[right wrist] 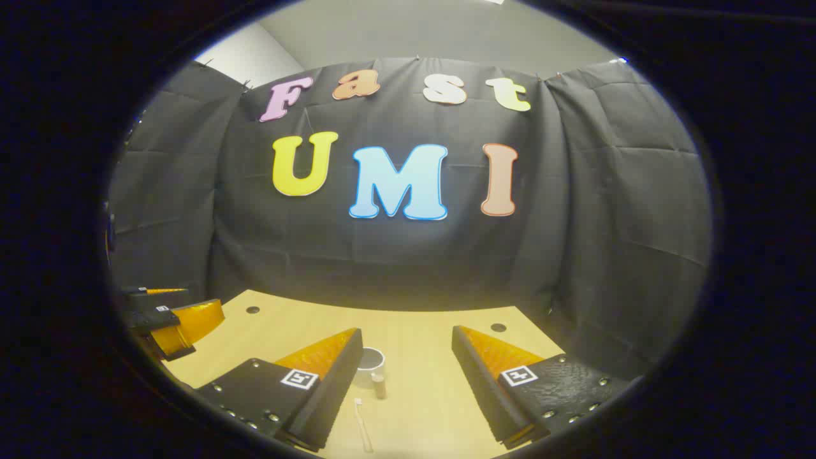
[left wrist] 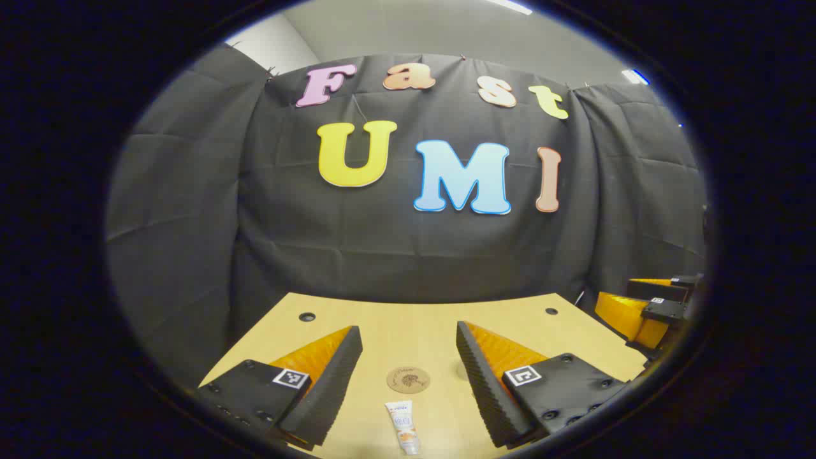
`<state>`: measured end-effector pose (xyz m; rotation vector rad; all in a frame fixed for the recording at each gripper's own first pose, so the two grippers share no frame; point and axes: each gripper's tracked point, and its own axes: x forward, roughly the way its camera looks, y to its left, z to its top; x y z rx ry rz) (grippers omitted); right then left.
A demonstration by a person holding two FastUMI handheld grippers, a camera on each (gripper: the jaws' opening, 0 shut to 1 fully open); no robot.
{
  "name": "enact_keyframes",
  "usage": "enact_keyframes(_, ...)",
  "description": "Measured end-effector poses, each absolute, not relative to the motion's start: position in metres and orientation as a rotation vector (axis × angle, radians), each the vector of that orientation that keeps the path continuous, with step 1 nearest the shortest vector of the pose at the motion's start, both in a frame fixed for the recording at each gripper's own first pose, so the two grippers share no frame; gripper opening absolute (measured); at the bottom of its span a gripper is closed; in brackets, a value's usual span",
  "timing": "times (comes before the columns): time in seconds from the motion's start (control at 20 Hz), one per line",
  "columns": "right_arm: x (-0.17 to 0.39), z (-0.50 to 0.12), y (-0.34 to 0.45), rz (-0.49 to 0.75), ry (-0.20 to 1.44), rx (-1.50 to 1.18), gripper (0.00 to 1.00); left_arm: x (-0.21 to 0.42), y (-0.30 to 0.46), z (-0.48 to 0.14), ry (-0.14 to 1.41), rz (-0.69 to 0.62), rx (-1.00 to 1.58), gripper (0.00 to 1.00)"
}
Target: Put the toothbrush and toothpaste on the desktop into the cup, then pick up the cup and place it on the coaster on the desktop.
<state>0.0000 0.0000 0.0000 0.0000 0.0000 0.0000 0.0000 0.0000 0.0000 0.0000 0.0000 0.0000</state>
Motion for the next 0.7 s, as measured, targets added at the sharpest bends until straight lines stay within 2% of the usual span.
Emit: enact_keyframes(0.7,0.004,-0.014,0.005,0.035,0.128,0.018,0.87,0.002,-0.013,-0.007,0.027,-0.007,0.044,0.95)
